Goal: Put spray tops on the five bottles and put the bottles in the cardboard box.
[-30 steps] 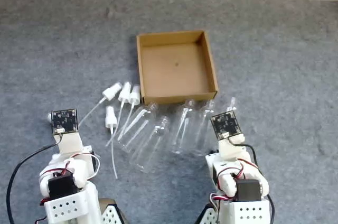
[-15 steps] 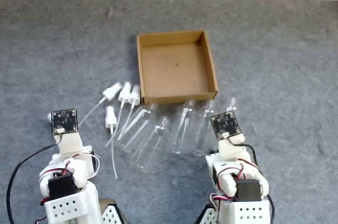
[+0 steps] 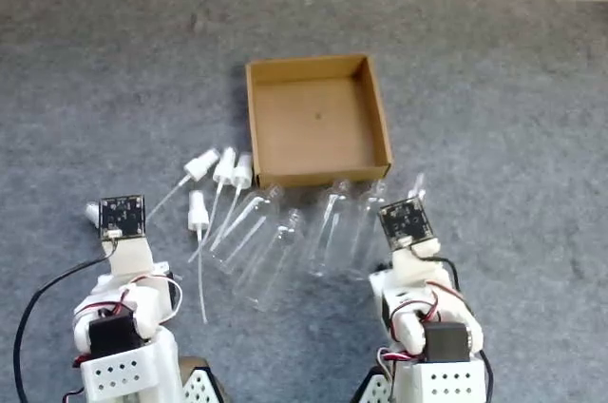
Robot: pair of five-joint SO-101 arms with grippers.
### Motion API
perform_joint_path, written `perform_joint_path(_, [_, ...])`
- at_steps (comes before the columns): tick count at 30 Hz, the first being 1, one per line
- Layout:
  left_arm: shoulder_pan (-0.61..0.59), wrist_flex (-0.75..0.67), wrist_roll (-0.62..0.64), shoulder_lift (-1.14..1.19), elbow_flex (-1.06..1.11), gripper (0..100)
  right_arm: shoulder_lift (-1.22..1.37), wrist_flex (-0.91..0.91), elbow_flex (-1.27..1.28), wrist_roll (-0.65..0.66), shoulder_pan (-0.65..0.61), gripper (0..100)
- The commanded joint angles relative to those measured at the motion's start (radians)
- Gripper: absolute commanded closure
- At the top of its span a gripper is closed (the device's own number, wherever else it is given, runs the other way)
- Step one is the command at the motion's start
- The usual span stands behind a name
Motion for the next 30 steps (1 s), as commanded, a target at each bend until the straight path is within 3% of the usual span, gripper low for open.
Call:
perform_joint_path(1, [-0.001,-0.061,-0.012,-0.007,0.019,99,-0.015,-0.166,0.153,0.006,0.07,98.9])
perform_joint_path(5, [-0.054,-0.055,-0.175,-0.007,0.019,99,-0.015,-0.254,0.125,0.003,0.104,98.8])
perform_joint_path(9, [-0.062,-0.055,-0.382,-0.005,0.019,99,-0.012,-0.203,-0.036,0.002,0.145,98.8])
perform_joint_path(15, [-0.061,-0.055,-0.394,-0.005,0.019,99,0.094,-0.127,-0.305,-0.032,0.143,98.8])
perform_joint_path(21, [-0.061,-0.055,-0.394,-0.004,0.019,99,0.512,-0.101,-0.568,-0.078,0.101,98.1])
perform_joint_path(23, [-0.061,-0.055,-0.394,-0.004,0.019,99,0.667,-0.062,-0.677,-0.112,0.073,93.5])
perform_joint_path(27, [-0.061,-0.055,-0.394,-0.004,0.019,99,0.969,0.015,-0.905,-0.262,0.064,80.5])
perform_joint_path(30, [-0.061,-0.055,-0.394,-0.004,0.019,99,1.193,0.054,-1.049,-0.402,0.067,78.5])
